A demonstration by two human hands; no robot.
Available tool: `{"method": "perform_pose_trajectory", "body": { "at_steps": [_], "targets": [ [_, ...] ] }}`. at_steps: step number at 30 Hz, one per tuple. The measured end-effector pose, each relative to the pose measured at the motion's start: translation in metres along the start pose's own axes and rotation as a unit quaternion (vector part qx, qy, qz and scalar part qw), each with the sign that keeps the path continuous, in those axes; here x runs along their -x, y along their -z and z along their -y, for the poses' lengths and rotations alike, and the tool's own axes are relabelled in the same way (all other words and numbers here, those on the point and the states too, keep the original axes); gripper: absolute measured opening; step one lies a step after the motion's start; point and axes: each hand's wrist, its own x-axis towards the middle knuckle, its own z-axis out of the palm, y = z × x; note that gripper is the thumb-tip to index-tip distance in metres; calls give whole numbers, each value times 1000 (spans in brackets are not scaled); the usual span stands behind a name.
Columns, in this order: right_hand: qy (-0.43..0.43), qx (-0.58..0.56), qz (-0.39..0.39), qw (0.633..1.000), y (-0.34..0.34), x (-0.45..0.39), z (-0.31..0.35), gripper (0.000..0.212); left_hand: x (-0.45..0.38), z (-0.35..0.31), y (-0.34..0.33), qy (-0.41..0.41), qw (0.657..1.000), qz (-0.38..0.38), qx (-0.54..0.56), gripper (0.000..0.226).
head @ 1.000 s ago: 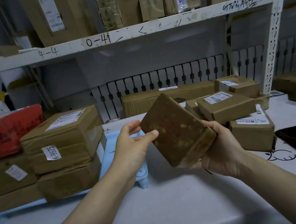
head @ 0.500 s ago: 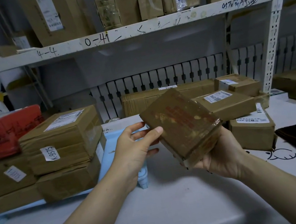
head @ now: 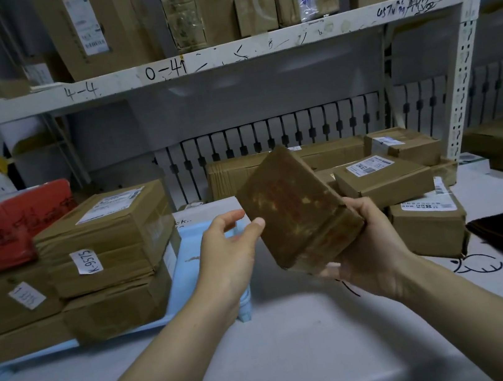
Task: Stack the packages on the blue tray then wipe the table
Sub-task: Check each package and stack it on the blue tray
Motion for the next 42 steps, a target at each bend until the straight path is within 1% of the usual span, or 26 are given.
{"method": "perform_pose_trajectory", "body": {
  "at_steps": [3,6,8,11,13,14,15,17,18,19,20,22,25,26,27,28,30,32,34,36,37,39,40,41,42],
  "targets": [
    [60,74,-81,992,-7,-2,3,45,8,-4,-1,-29,999,15,-41,52],
    [117,181,-90,972,-21,2,5,35,17,-12,-7,-58,996,70,-21,51],
    [146,208,-91,963,-27,3,5,37,20,-17,-12,-51,993,103,23,50],
    [175,212,-115,955,-31,3,7,42,15,-17,-9,-33,992,94,73,62],
    [195,225,-125,946,-31,3,8,29,11,-15,-4,-18,994,73,82,79],
    [206,235,-120,942,-32,3,9,23,10,-14,-2,-3,994,65,90,82],
    [220,239,-113,939,-32,4,9,22,10,-15,0,6,993,64,102,78],
    [248,247,-93,932,-36,7,9,38,11,-15,3,15,989,65,135,58],
    [259,257,-82,927,-39,8,10,47,11,-16,5,23,986,60,152,52],
    [266,268,-73,923,-40,9,10,55,10,-16,6,28,985,56,161,55],
    [270,275,-67,920,-42,9,10,61,10,-16,8,32,984,52,169,63],
    [264,277,-53,922,-49,11,12,68,8,-18,12,40,981,44,184,73],
    [228,276,-38,933,-58,8,12,83,9,-26,18,49,973,44,221,63],
    [216,272,-32,937,-61,8,12,82,9,-29,21,51,970,47,232,60],
    [203,262,-21,943,-65,8,12,75,9,-32,25,48,968,51,239,58],
    [189,247,-8,950,-69,8,12,62,8,-33,29,42,968,55,242,59],
    [162,213,29,963,-79,8,11,42,7,-37,41,36,967,66,244,68],
    [151,201,51,967,-94,7,10,36,5,-40,55,31,967,71,244,74],
    [151,194,57,968,-115,5,9,34,2,-43,71,15,970,65,234,73],
    [151,189,66,968,-138,-1,9,28,-3,-45,91,-10,975,36,219,76],
    [153,192,71,967,-149,-4,10,27,-5,-47,100,-19,978,14,209,84],
    [152,200,85,964,-175,-12,10,29,-6,-49,124,-35,981,-56,183,102],
    [147,207,92,963,-188,-15,11,31,-6,-50,137,-45,981,-88,165,101],
    [141,215,105,961,-199,-20,11,33,-5,-50,149,-55,981,-116,144,91],
    [133,224,119,958,-212,-22,12,36,-4,-50,161,-63,980,-138,128,76]
  ]
}}
